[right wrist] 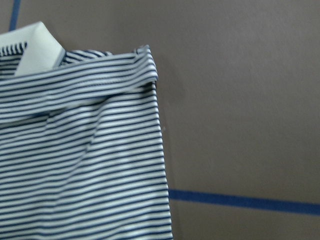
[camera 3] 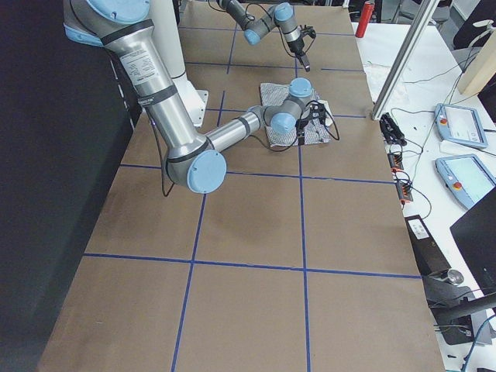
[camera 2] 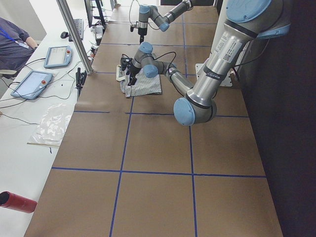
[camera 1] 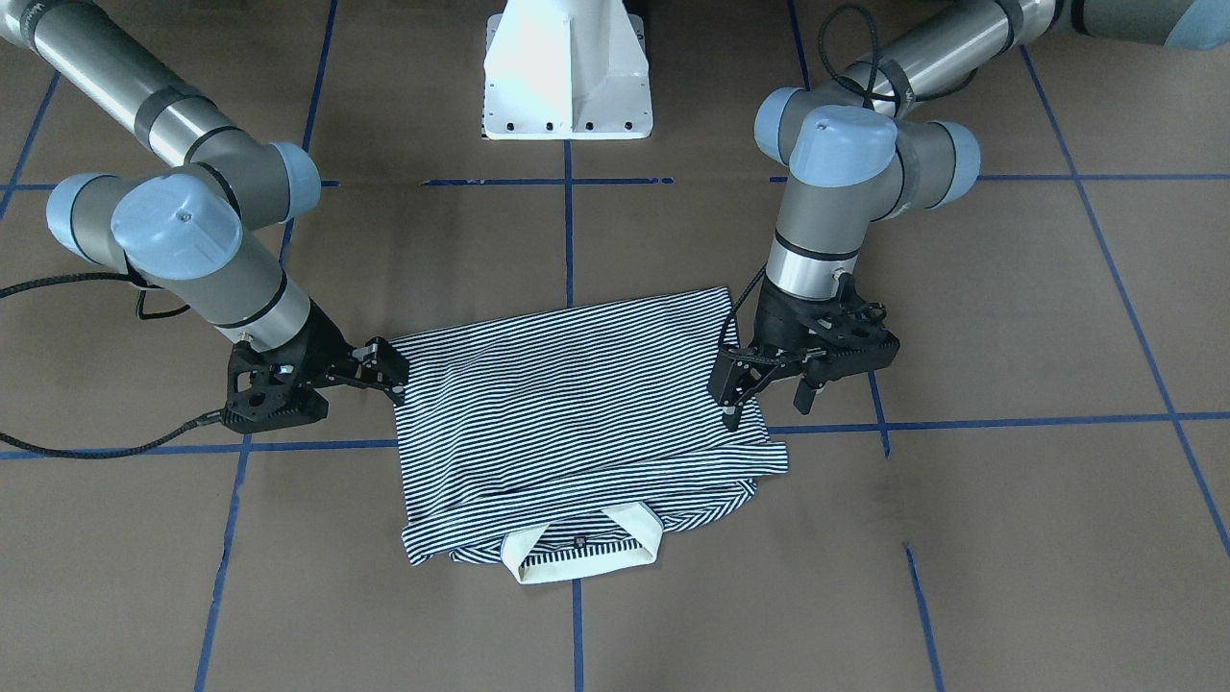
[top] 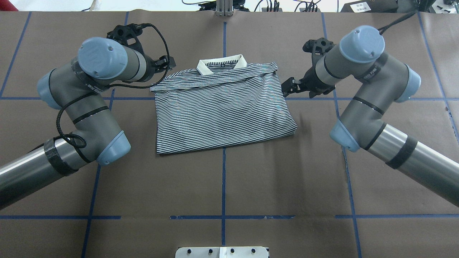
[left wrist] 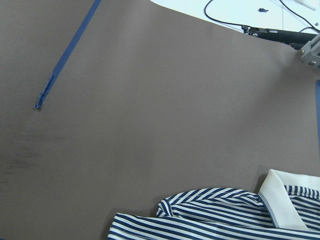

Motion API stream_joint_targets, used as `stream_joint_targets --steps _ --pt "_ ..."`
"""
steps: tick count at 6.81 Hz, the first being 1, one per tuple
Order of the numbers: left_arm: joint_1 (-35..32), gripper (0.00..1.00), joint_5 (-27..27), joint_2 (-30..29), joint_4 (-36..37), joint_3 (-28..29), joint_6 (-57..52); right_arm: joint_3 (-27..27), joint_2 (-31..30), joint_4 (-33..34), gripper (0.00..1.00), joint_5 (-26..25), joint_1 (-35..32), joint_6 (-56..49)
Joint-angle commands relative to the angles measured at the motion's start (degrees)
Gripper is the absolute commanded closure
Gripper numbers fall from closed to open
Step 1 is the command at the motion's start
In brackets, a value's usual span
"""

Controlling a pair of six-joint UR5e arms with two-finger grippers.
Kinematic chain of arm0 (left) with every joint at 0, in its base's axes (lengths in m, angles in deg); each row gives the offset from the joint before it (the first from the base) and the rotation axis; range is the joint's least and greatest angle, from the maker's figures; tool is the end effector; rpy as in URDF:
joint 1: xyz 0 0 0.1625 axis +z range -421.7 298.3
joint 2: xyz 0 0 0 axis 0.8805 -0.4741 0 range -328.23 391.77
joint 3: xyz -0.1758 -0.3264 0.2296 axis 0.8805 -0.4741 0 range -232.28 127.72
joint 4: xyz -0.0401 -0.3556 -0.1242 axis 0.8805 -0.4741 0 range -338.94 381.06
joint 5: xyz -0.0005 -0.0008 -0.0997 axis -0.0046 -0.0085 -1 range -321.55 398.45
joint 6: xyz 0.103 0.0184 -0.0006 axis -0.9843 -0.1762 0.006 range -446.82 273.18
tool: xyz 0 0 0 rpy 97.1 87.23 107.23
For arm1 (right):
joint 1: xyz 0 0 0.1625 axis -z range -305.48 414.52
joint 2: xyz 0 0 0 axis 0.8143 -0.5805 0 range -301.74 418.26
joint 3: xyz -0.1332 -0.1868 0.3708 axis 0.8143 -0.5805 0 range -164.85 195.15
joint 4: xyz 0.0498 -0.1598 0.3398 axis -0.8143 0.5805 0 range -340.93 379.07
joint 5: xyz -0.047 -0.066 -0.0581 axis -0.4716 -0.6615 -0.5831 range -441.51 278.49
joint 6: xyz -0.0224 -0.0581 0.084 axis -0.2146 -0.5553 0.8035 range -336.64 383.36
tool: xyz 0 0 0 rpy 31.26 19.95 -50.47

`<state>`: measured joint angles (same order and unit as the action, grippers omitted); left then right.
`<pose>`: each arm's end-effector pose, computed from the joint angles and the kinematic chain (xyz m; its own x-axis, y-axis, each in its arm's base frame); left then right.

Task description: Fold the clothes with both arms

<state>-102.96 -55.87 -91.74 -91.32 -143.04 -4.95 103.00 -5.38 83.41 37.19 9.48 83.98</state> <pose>0.4253 -0.5398 0.3005 0.4954 -0.2470 -0.8328 0.5458 0.8343 0.0773 -0.4015 -0.5197 0.3907 0.5739 -0.0342 0.8182 -0.0913 0.9902 0.1054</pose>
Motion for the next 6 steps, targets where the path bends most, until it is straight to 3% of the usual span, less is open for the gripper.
stream_joint_targets --steps 1,3,4,6 --pt "1.0 0.0 -0.1 0.0 0.3 -2.1 1.6 3.0 -3.9 0.4 0.0 -4.8 6.0 3.1" --pt "1.0 0.0 0.0 0.1 0.3 -2.5 1.5 1.1 -2.3 0.5 0.06 -5.4 7.4 2.7" --pt "1.0 0.0 0.0 0.3 0.3 -2.4 1.5 0.8 -1.1 0.7 0.15 -5.4 7.4 2.6" --pt "1.0 0.0 0.0 0.4 0.2 -2.3 1.5 0.7 -1.1 0.5 0.96 -5.1 7.4 2.4"
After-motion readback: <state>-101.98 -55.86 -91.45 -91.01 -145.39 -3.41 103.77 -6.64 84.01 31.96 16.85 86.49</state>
